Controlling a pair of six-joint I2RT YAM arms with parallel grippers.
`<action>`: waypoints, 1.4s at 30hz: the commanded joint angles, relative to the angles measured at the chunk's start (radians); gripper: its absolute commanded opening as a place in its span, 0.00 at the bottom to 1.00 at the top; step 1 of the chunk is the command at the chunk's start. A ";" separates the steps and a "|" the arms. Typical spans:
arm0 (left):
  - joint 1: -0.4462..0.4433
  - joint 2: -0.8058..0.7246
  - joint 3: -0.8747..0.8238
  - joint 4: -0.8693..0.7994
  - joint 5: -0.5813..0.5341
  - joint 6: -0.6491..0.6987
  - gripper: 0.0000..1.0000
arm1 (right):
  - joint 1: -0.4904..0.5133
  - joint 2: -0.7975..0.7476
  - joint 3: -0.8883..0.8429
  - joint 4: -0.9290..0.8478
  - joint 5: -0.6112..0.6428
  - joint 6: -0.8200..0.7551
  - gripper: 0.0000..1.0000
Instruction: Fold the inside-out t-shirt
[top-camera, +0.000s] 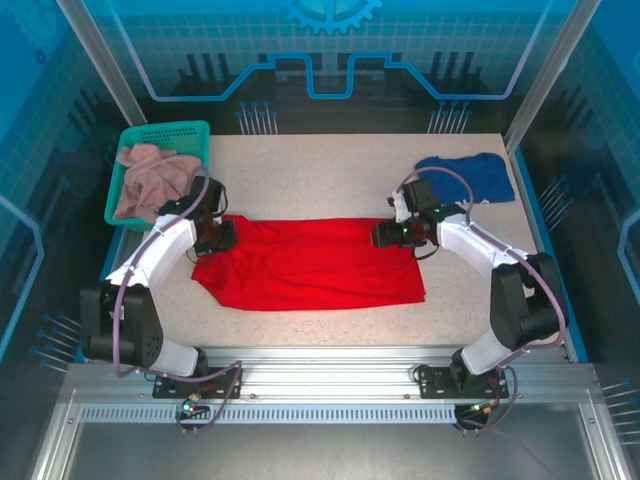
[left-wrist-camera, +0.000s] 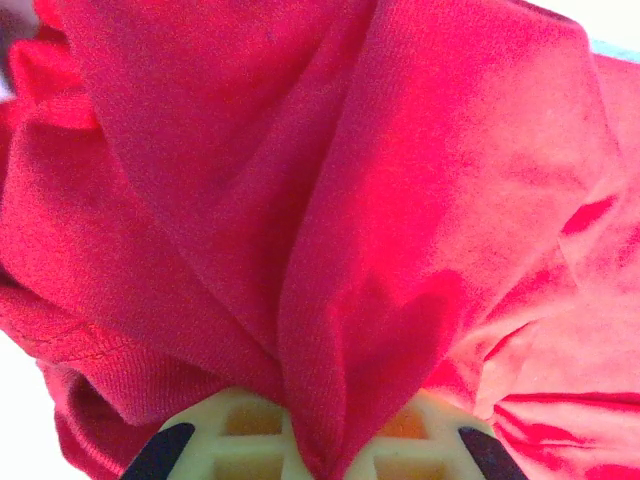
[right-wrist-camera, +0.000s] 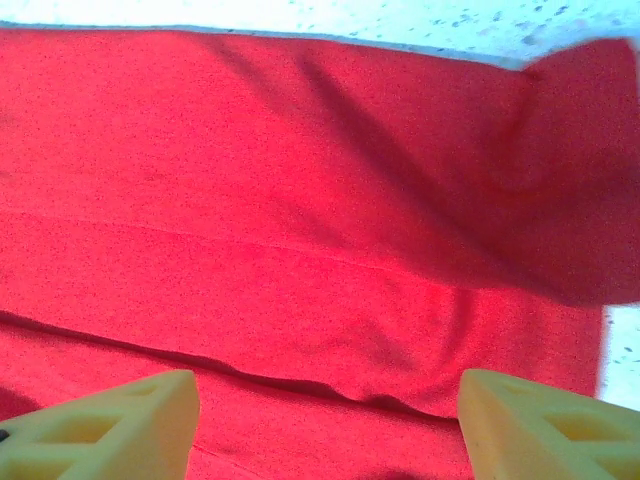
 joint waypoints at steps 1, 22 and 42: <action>0.025 -0.027 0.073 -0.178 -0.118 0.081 0.00 | -0.010 0.043 0.048 -0.028 0.011 0.005 0.69; 0.035 -0.030 0.211 -0.264 0.017 0.168 0.00 | 0.100 0.266 0.128 0.007 -0.136 -0.004 0.57; 0.040 -0.039 0.318 -0.312 -0.185 0.228 0.00 | 0.089 0.237 0.129 0.006 -0.255 -0.031 0.55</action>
